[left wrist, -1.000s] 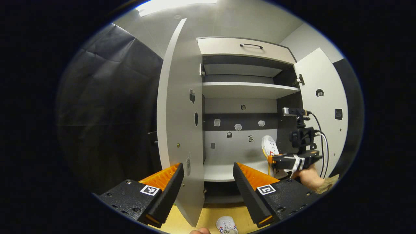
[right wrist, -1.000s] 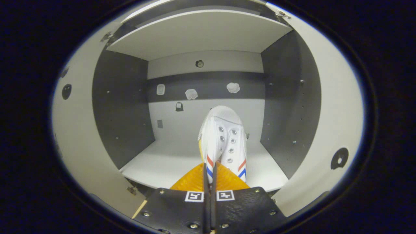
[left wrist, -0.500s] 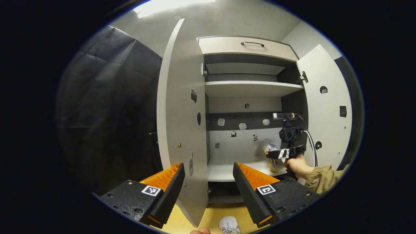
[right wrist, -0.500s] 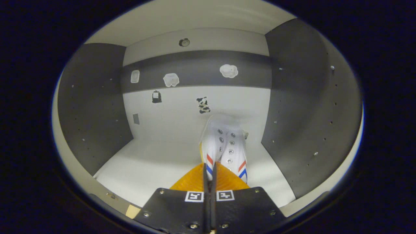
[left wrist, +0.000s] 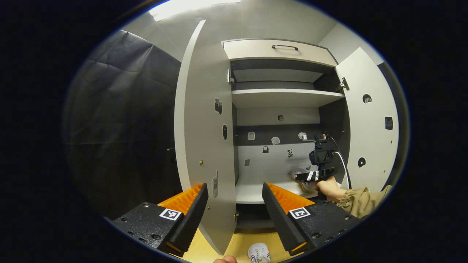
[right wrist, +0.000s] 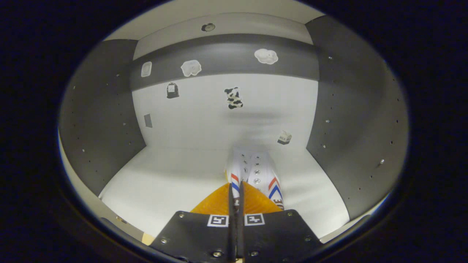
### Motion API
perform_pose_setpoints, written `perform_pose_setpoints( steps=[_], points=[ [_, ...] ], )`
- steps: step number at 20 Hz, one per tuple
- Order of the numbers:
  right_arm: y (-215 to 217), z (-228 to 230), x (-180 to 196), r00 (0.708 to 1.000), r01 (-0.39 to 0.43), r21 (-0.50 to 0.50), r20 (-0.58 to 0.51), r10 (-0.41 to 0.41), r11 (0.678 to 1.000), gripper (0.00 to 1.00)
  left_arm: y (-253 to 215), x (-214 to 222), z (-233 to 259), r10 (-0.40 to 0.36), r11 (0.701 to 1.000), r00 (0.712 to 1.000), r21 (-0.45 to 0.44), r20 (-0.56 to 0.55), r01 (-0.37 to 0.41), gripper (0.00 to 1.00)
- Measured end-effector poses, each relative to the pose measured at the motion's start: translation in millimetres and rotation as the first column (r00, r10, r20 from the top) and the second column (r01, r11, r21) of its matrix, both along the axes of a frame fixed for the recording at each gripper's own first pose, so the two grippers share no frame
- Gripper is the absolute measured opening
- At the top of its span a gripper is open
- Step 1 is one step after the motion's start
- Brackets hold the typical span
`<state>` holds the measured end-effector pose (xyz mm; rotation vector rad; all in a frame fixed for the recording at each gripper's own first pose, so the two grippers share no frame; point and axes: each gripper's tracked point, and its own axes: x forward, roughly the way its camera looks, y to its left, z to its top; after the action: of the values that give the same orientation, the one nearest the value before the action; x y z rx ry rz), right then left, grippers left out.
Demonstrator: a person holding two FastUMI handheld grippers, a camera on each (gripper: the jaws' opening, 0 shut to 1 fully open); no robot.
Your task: Grab one shoe with the right hand and put it into the shoe cabinet, grab the other shoe with the left hand and put it into the shoe cabinet; then close the right door with the right hand and the left door with the left hand.
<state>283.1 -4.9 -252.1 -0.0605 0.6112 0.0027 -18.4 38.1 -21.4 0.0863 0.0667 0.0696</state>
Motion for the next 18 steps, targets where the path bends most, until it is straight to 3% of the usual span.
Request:
perform_pose_setpoints(
  steps=[3, 6, 9, 12, 13, 18],
  points=[
    [2, 5, 0, 1.000, -0.016, 0.015, 0.010, 0.016, 1.000, 0.11, 0, 0, -1, 0.002, 1.000, 1.000, 0.007, -0.002, -0.002, 0.92],
    [-1, 15, -12, 0.998, -0.049, -0.042, 0.030, 0.051, 0.998, 0.23, -1, 1, 1, 0.002, 1.000, 1.000, -0.011, -0.001, -0.002, 0.92],
    [6, 52, -34, 0.989, -0.091, -0.077, 0.111, 0.100, 0.993, 0.30, -2, -1, 0, -0.002, 1.000, 1.000, -0.008, -0.004, 0.002, 0.92],
    [18, 97, -65, 0.970, -0.128, -0.083, 0.200, 0.142, 0.988, 0.30, -6, -1, -1, -0.024, 1.000, 1.000, -0.011, -0.006, 0.024, 0.94],
    [20, 111, -74, 0.962, -0.136, -0.088, 0.228, 0.153, 0.987, 0.24, -9, -2, -3, -0.034, 0.999, 0.999, -0.020, -0.012, 0.033, 0.93],
    [19, 171, -125, 0.925, -0.151, -0.099, 0.337, 0.176, 0.984, 0.28, -37, -4, -31, -0.117, 0.991, 0.991, -0.067, -0.068, 0.112, 0.93]
  ],
)
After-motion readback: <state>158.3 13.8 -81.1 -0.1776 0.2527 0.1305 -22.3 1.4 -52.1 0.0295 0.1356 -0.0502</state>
